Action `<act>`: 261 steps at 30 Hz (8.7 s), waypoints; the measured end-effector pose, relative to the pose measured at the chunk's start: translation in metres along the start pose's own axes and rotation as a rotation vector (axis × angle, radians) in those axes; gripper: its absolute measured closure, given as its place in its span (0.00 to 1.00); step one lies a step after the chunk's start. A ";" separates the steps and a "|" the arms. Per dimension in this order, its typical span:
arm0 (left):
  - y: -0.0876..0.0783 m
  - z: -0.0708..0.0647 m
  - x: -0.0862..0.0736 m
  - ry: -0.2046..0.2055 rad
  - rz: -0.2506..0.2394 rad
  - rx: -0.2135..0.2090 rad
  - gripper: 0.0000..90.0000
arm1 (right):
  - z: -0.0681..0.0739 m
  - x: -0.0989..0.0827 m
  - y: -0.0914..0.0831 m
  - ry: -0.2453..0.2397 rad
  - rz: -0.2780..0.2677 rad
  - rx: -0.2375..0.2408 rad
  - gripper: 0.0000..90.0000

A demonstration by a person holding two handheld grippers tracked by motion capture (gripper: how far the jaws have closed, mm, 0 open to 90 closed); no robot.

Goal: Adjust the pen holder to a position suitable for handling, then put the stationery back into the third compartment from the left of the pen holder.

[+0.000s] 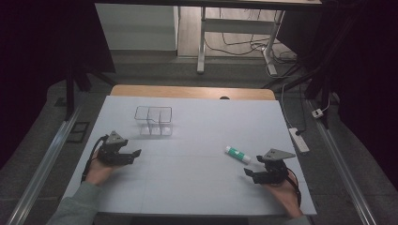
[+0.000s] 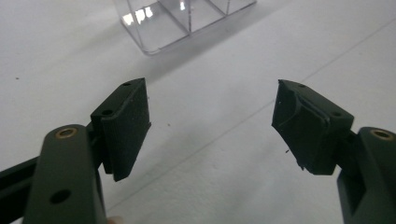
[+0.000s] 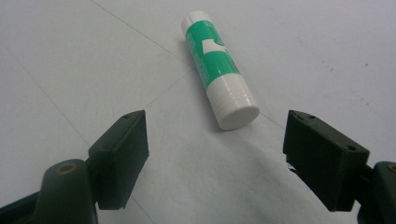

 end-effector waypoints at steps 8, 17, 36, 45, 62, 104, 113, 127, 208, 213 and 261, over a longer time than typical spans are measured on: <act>0.003 0.017 0.006 -0.029 -0.007 0.019 0.35 | 0.000 0.000 0.000 0.000 0.003 -0.002 0.24; 0.008 0.035 0.013 -0.050 -0.023 0.048 0.49 | 0.000 -0.001 0.001 0.001 0.007 0.000 0.24; 0.028 0.062 0.026 -0.101 -0.003 0.096 0.98 | 0.000 -0.003 0.002 0.001 0.024 0.005 0.25; 0.043 0.071 0.042 -0.102 -0.006 0.080 0.99 | 0.000 -0.003 0.002 0.001 0.026 0.006 0.25; 0.057 0.073 0.049 -0.128 -0.010 0.037 0.99 | 0.001 -0.003 0.003 -0.001 0.024 0.010 0.25; 0.078 0.037 0.076 -0.051 -0.016 -0.034 0.99 | 0.001 -0.004 0.005 0.007 0.030 0.013 0.25; 0.086 0.025 0.083 -0.032 -0.010 -0.055 0.99 | 0.001 -0.004 0.004 0.005 0.032 0.011 0.25; 0.097 -0.001 0.097 0.004 -0.004 -0.099 0.99 | 0.000 -0.004 0.004 0.006 0.036 0.011 0.25; -0.009 -0.068 0.014 0.169 -0.015 -0.143 0.43 | 0.001 0.000 -0.001 0.015 -0.010 0.027 0.25; -0.018 -0.064 0.004 0.158 -0.024 -0.136 0.42 | 0.002 -0.001 -0.001 0.003 -0.009 0.025 0.25; -0.015 -0.059 -0.016 0.158 0.033 -0.126 0.36 | 0.008 0.042 0.006 -0.104 0.124 0.077 0.26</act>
Point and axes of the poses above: each handheld gripper's, and its own axes: y roughly forward along the jaws, x roughly out of its top, z roughly to its left, the point moved 10 cm from there along y, roughly forward along the jaws, and after that the axes turned 2 degrees about -x, right-handed, at the moved point
